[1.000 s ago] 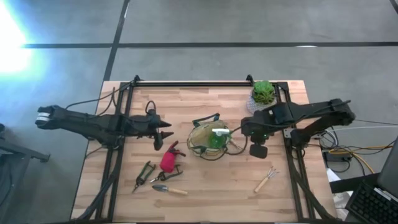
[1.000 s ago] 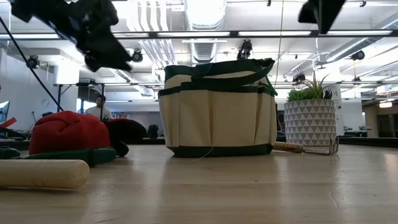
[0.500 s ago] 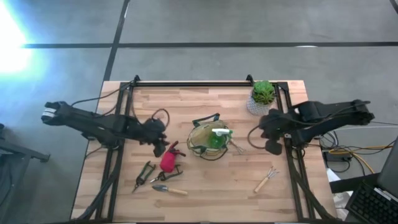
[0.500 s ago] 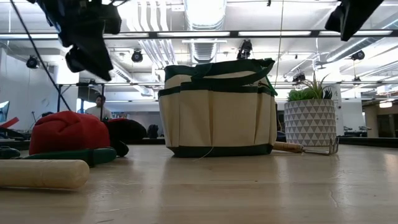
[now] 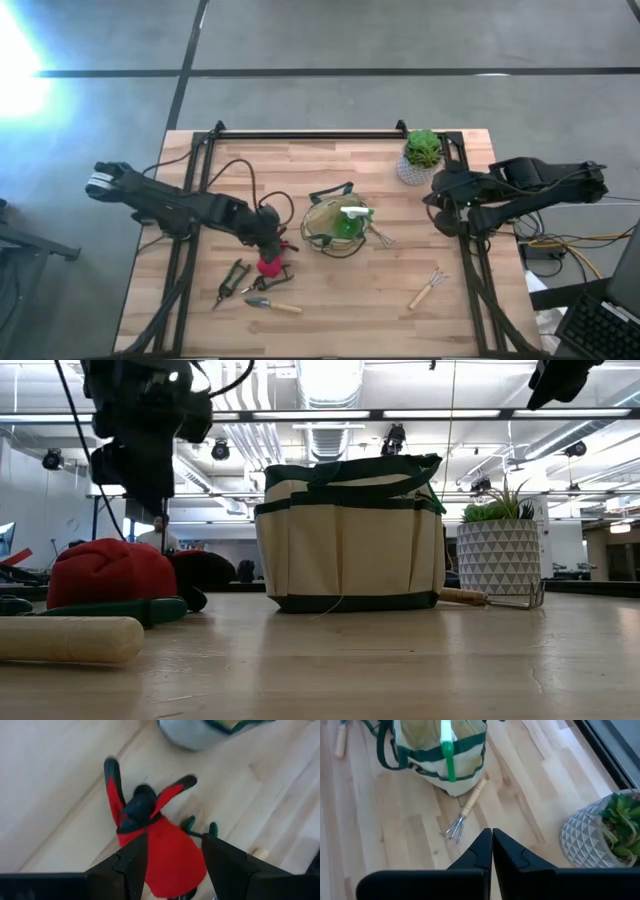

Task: Pick & Place Garden tools in Gardening bag
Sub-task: Put the red gloves into the light brown gardening bag

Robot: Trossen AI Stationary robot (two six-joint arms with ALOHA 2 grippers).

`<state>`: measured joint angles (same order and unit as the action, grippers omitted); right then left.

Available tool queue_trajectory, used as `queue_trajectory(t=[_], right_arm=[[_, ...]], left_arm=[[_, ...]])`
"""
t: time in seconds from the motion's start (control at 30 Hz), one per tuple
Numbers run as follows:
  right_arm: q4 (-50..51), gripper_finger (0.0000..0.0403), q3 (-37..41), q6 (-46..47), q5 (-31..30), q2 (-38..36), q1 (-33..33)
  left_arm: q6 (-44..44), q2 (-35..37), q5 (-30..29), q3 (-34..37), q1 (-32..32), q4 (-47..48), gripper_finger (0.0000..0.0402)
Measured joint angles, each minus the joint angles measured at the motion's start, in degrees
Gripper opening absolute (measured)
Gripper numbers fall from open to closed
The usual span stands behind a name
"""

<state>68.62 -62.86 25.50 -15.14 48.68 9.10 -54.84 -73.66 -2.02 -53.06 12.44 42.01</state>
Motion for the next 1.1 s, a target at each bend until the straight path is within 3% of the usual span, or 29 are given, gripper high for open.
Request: queue_trajectory(t=[0.3,0.47,0.57,0.83,1.1], right_arm=[[-0.1,0.0008,-0.7,-0.2,0.0,0.2,0.0],[0.0,0.0008,-0.4,-0.2,0.0,0.3,0.0],[-0.2,0.0008,-0.4,-0.2,0.0,0.3,0.0],[-0.4,0.0008,-0.4,-0.2,0.0,0.3,0.0],[-0.4,0.0008,-0.4,-0.2,0.0,0.3,0.0]], left_arm=[[-2.5,-2.3,0.8,0.1,0.0,2.8,0.0186],[0.7,-3.2,11.0,0.1,-1.4,3.1,0.0194],[1.2,-3.7,13.6,0.1,-1.8,3.6,0.0211],[2.0,-4.8,8.9,0.1,-2.5,3.5,0.0264],[-1.2,-6.5,4.8,0.1,-3.1,1.7,0.0264]])
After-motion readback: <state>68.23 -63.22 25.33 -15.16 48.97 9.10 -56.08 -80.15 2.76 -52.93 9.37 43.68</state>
